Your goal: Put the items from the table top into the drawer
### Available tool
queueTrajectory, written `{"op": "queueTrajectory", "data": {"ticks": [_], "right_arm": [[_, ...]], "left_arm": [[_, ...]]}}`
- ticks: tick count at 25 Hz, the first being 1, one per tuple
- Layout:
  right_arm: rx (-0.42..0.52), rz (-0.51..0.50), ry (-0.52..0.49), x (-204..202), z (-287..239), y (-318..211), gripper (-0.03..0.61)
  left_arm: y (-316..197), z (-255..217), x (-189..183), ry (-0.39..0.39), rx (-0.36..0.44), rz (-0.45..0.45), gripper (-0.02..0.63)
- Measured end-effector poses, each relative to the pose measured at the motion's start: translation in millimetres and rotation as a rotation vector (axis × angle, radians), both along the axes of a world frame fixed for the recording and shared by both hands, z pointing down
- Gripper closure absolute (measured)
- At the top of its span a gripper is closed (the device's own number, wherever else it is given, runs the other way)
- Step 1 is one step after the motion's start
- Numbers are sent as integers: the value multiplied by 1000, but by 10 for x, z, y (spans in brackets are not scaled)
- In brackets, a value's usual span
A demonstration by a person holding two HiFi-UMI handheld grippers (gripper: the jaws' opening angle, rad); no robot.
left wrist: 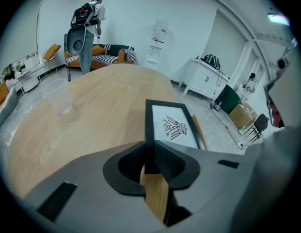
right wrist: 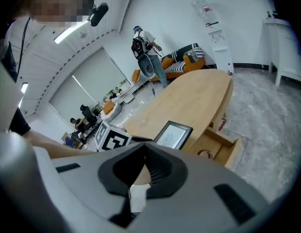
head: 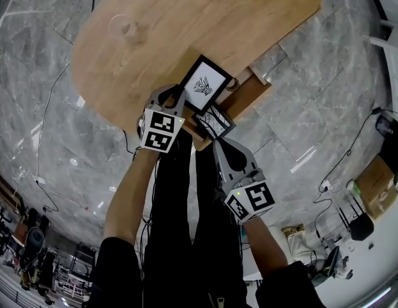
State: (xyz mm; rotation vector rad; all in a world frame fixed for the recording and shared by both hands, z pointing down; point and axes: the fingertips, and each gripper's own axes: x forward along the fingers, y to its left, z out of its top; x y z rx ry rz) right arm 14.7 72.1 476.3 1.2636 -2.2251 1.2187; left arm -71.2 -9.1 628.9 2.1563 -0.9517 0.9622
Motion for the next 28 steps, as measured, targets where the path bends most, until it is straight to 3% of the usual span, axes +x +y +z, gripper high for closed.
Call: {"op": "queueTrajectory", "data": {"ticks": [10,21,28], "right_arm": [[-11,55,-12,158,21,27,568],[-40,79,14,345,187,153,568],[-114,8,105,371,591,389,568]], "left_arm": [[619,-6,448,65,-81,63,543],[1206,119,617,66,-179,137,543],[1380,323,615,36,-209,124,543]]}}
